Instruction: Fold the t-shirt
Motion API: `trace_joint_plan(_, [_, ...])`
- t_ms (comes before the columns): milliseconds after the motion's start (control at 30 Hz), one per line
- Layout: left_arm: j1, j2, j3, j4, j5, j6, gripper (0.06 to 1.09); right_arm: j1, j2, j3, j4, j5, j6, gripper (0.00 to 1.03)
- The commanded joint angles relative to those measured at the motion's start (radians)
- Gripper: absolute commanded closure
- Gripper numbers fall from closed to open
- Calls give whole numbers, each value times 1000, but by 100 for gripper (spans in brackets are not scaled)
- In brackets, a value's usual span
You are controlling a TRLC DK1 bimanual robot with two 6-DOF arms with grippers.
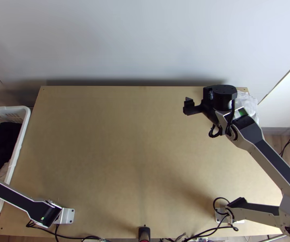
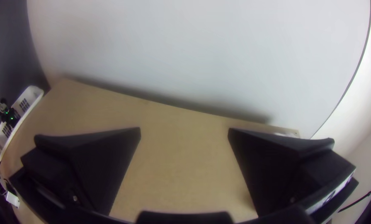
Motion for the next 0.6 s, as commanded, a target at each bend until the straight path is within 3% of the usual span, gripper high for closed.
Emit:
trace_joint_plan(0, [11, -105, -10, -13, 50, -32, 103, -9, 0, -16, 21, 12, -1, 5])
trace_joint_plan(233, [8, -253, -11, -94, 166, -87, 103, -9, 1, -31, 35, 20, -1, 5])
trace_joint_plan(533, [11, -96, 15, -128, 102, -78, 102, -7, -6, -43, 35, 23, -18, 5])
trace_joint_plan(567, [11, -81, 12, -131, 102, -67, 98, -7, -8, -46, 35, 24, -19, 5])
